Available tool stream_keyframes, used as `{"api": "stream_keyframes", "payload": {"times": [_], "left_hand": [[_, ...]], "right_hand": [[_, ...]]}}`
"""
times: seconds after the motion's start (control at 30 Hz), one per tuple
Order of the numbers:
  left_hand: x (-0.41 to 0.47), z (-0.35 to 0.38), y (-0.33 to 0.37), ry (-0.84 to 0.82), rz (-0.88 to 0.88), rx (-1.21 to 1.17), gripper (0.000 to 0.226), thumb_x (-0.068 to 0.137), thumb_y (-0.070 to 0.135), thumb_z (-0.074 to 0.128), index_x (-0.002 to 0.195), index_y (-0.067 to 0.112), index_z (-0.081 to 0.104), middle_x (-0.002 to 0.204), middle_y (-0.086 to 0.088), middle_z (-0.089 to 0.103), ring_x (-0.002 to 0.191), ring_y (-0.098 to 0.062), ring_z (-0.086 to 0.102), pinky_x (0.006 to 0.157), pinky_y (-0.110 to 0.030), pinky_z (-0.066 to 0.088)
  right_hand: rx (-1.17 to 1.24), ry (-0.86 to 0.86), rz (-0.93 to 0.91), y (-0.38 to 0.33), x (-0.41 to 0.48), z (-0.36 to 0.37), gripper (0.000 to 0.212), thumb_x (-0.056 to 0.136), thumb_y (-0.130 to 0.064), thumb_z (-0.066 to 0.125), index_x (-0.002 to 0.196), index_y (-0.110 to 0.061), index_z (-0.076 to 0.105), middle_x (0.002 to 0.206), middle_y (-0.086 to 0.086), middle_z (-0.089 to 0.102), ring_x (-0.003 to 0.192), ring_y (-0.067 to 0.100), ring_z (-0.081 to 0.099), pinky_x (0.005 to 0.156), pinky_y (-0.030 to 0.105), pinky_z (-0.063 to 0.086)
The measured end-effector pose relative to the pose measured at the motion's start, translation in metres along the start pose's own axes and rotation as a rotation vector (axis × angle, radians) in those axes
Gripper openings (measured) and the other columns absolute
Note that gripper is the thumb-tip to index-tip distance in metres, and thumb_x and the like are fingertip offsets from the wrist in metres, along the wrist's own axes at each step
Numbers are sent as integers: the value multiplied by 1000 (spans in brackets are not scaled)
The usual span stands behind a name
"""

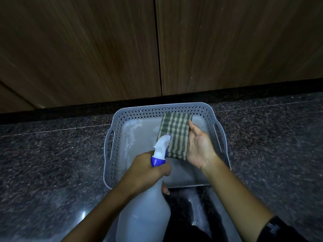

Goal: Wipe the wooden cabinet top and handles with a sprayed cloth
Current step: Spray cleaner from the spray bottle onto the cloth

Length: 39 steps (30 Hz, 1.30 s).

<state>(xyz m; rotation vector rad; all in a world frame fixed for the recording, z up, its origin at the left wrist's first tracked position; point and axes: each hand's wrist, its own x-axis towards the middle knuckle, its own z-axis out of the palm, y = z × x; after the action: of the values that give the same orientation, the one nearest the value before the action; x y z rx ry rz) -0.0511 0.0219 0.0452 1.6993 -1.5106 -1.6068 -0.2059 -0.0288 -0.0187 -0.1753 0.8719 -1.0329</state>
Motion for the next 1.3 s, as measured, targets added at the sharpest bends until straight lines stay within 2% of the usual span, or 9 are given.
{"api": "stream_keyframes", "payload": {"times": [0.1,0.23,0.43,0.6,0.77,0.93,1.07,1.23,1.3], "left_hand": [[-1,0,2,10,33,-18,37,59,13,59,91,-6,54,63,-13,56,42,-30,63,57,-31,47],[0,3,-1,18,9,20,23,71,3,59,88,-10,53,52,-11,54,38,-26,61,52,-27,45],[2,1,1,66,22,-10,22,70,5,59,87,-8,55,54,-12,58,43,-30,64,57,-34,49],[-2,6,0,5,-41,32,23,70,7,60,81,-11,51,44,-9,53,38,-27,61,54,-30,45],[-7,10,-1,11,-12,-41,28,64,7,62,85,-9,53,56,-11,55,38,-29,61,53,-34,47],[-11,15,-1,-12,-67,35,29,66,10,61,84,-12,51,44,-12,55,37,-26,60,51,-28,44],[-11,12,1,18,-59,-38,39,55,16,60,83,-10,52,60,-17,57,39,-32,61,51,-33,47],[-7,9,6,25,-110,1,21,70,7,61,81,-10,58,45,-17,55,35,-26,58,44,-23,45],[-4,4,9,61,-88,-7,22,71,8,60,86,-8,61,43,-16,59,38,-25,60,47,-23,48]], "right_hand": [[8,4,-12,2,-1,-1,47,97,-42,31,107,-11,65,92,10,75,88,24,69,80,40,50],[-8,10,-8,4,-4,-4,47,98,-42,30,101,-12,66,87,10,76,77,20,73,76,39,49],[-19,15,19,5,-8,-9,49,98,-43,28,102,-12,66,89,10,76,78,22,73,74,41,49],[-24,30,17,4,-8,-8,49,97,-44,29,102,-12,66,87,9,76,77,21,73,74,40,49],[-21,40,13,2,-9,-7,49,97,-44,30,107,-12,65,91,11,75,91,25,67,77,41,49],[-11,35,10,0,-13,-6,49,97,-43,31,99,-11,68,88,11,76,84,23,70,78,40,49],[-8,36,8,1,-14,-7,48,97,-44,31,101,-12,67,87,10,75,82,22,70,78,41,49],[-28,25,23,0,-18,-6,50,97,-44,29,100,-12,67,86,10,76,85,24,68,76,41,49],[-26,20,26,0,-18,-5,50,97,-44,29,100,-11,67,86,11,75,82,25,71,76,41,49]]}}
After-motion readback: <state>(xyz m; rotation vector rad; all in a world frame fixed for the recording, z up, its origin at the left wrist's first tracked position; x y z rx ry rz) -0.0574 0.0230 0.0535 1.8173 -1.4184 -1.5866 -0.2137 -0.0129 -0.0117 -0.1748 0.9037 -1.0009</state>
